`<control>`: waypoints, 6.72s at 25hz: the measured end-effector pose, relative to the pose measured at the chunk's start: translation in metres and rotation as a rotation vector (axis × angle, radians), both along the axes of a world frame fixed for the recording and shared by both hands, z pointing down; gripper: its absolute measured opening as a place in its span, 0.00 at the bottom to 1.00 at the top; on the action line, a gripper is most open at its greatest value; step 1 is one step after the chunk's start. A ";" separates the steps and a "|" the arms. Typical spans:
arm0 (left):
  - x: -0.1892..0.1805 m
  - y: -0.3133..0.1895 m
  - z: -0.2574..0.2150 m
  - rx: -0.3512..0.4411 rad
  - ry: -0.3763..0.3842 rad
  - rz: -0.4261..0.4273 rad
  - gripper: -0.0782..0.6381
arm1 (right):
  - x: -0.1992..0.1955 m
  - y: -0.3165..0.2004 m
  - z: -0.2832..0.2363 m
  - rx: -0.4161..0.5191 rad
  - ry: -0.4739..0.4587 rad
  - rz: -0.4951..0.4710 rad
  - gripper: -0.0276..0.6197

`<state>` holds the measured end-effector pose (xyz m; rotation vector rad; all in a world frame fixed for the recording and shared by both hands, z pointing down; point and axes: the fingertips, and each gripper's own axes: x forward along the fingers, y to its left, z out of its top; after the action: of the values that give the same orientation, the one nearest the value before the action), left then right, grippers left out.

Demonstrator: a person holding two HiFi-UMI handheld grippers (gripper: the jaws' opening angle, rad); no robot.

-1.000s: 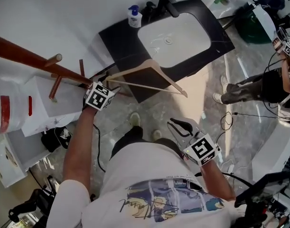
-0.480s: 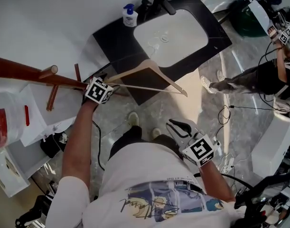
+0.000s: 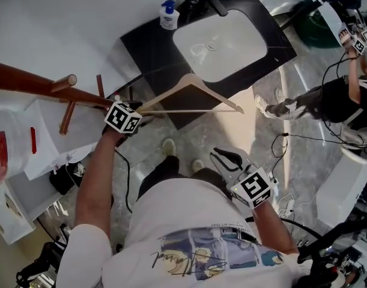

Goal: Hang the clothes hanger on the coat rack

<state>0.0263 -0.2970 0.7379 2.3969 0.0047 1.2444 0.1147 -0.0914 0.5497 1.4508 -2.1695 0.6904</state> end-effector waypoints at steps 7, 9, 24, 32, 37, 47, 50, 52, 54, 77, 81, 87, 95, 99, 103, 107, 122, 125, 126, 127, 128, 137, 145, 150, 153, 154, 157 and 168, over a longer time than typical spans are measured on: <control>0.001 0.039 0.008 -0.204 0.058 -0.034 0.50 | -0.002 0.002 0.002 -0.010 0.006 -0.020 0.13; 0.004 0.046 0.010 -0.254 0.075 -0.045 0.49 | -0.001 0.004 0.004 -0.017 0.010 -0.018 0.13; 0.026 0.091 -0.004 -0.730 0.261 -0.128 0.25 | 0.005 0.019 0.007 -0.051 0.019 0.011 0.12; 0.040 0.097 -0.033 -0.720 0.422 -0.167 0.16 | 0.009 0.023 0.005 -0.047 0.027 -0.001 0.12; 0.040 0.098 -0.047 -0.668 0.460 -0.198 0.16 | 0.009 0.026 0.004 -0.048 0.025 -0.029 0.12; 0.038 0.101 -0.077 -0.658 0.621 -0.335 0.15 | 0.019 0.045 -0.001 -0.036 0.033 -0.083 0.12; 0.037 0.102 -0.091 -0.644 0.679 -0.376 0.15 | 0.024 0.053 -0.004 -0.032 0.036 -0.097 0.12; 0.036 0.102 -0.103 -0.624 0.723 -0.402 0.15 | 0.027 0.058 -0.005 -0.028 0.036 -0.106 0.12; 0.032 0.103 -0.120 -0.599 0.764 -0.424 0.15 | 0.029 0.063 -0.005 -0.025 0.036 -0.115 0.12; -0.049 0.139 -0.280 -0.414 1.293 -0.724 0.15 | 0.016 0.095 -0.015 0.055 0.022 -0.334 0.12; -0.074 0.145 -0.319 -0.325 1.348 -0.725 0.15 | 0.010 0.099 -0.013 0.066 0.021 -0.371 0.12; -0.106 0.150 -0.370 -0.208 1.412 -0.717 0.15 | -0.002 0.104 -0.014 0.053 0.019 -0.416 0.12; -0.136 0.155 -0.438 -0.085 1.481 -0.678 0.15 | -0.012 0.101 -0.015 0.072 0.006 -0.444 0.12; -0.149 0.154 -0.472 -0.029 1.514 -0.648 0.15 | -0.020 0.095 -0.017 0.084 -0.002 -0.458 0.12; -0.161 0.149 -0.492 -0.001 1.556 -0.637 0.15 | -0.024 0.093 -0.017 0.090 -0.014 -0.459 0.12; -0.165 0.146 -0.518 -0.027 1.614 -0.652 0.15 | -0.024 0.090 -0.014 0.091 -0.028 -0.455 0.12; -0.203 0.107 -0.573 0.011 1.791 -0.730 0.15 | -0.035 0.075 -0.003 0.057 -0.055 -0.456 0.12; -0.211 0.099 -0.574 0.031 1.802 -0.745 0.15 | -0.036 0.070 -0.003 0.057 -0.056 -0.457 0.12; -0.213 0.097 -0.574 0.034 1.804 -0.748 0.15 | -0.036 0.068 -0.004 0.059 -0.056 -0.457 0.12; -0.216 0.095 -0.574 0.035 1.807 -0.752 0.15 | -0.037 0.065 -0.005 0.061 -0.056 -0.456 0.12; -0.218 0.093 -0.573 0.036 1.811 -0.759 0.15 | -0.036 0.063 -0.005 0.061 -0.055 -0.456 0.12; -0.248 0.067 -0.541 0.025 1.872 -0.883 0.16 | -0.034 0.046 -0.003 0.038 -0.035 -0.455 0.12; -0.255 0.058 -0.525 0.048 1.857 -0.901 0.16 | -0.039 0.035 -0.001 0.023 -0.028 -0.475 0.12; -0.259 0.050 -0.517 0.095 1.815 -0.896 0.16 | -0.045 0.029 0.001 0.014 -0.033 -0.484 0.12; -0.259 0.043 -0.513 0.113 1.789 -0.892 0.16 | -0.046 0.024 0.000 0.013 -0.028 -0.483 0.12; -0.259 0.040 -0.511 0.121 1.781 -0.892 0.16 | -0.045 0.022 -0.001 0.013 -0.025 -0.483 0.12; -0.259 0.032 -0.505 0.140 1.756 -0.893 0.16 | -0.044 0.017 -0.001 0.012 -0.017 -0.481 0.12; -0.258 0.005 -0.482 0.256 1.633 -0.931 0.16 | -0.049 -0.005 -0.012 0.037 -0.009 -0.491 0.12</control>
<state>-0.2312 -0.2920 0.2554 2.3460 -0.6693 -1.1969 0.0653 -0.0963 0.5376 0.8689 -2.4199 0.4790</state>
